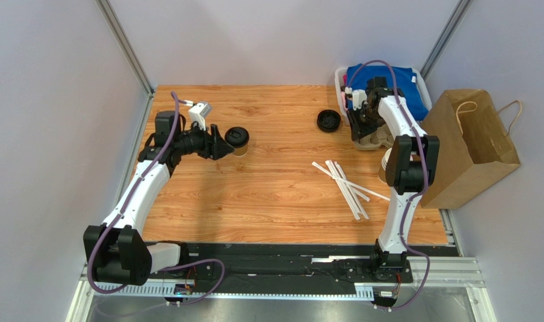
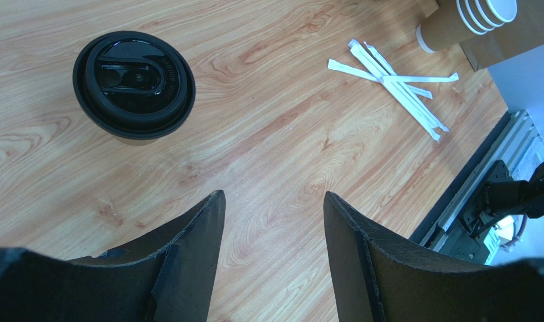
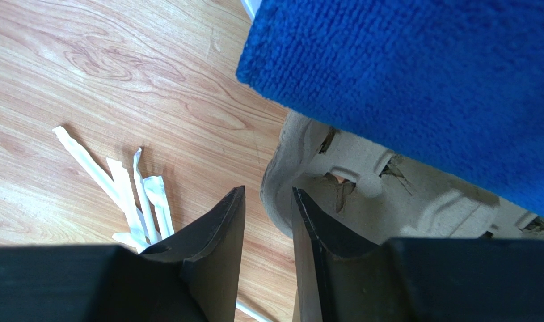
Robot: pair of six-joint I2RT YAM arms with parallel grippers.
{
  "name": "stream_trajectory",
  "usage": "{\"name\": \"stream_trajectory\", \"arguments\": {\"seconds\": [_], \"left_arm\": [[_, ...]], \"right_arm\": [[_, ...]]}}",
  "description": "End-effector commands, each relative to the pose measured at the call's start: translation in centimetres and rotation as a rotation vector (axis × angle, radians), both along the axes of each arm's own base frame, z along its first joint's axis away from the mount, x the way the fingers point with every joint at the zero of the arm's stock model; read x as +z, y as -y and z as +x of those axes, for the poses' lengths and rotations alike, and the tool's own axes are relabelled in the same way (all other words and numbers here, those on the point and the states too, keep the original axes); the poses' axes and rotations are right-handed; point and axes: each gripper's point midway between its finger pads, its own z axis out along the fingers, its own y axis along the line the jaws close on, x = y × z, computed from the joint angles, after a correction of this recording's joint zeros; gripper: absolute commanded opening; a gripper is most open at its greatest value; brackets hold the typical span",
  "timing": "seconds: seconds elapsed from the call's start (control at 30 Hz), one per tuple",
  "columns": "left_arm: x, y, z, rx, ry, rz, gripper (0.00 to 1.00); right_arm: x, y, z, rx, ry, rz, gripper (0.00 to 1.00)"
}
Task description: Pack the takeout coffee
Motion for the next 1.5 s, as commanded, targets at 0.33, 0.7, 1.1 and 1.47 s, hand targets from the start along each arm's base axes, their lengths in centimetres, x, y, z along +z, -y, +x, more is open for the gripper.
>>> {"name": "stream_trajectory", "arguments": {"seconds": [0.33,0.7,1.1,1.47], "left_arm": [[1.6,0.1,0.2,-0.011,0.051,-0.002,0.64],[1.6,0.2,0.4,-0.010,0.051,-0.006,0.64],[1.4,0.2,0.4,-0.012,0.045,-0.003,0.64],[1.4,0.3,0.7,-0.009,0.038,-0.012,0.64]], "right_arm": [[-0.1,0.1,1.0,-0.020,0.027,0.000,0.25],[0.5,0.0,1.0,-0.027,0.035,0.008,0.00],[5.0,-0.1,0.5,-0.085,0.111,0.072,0.00],[3.0,0.0,0.3,-0.101,0.048,0.065,0.24]]}}
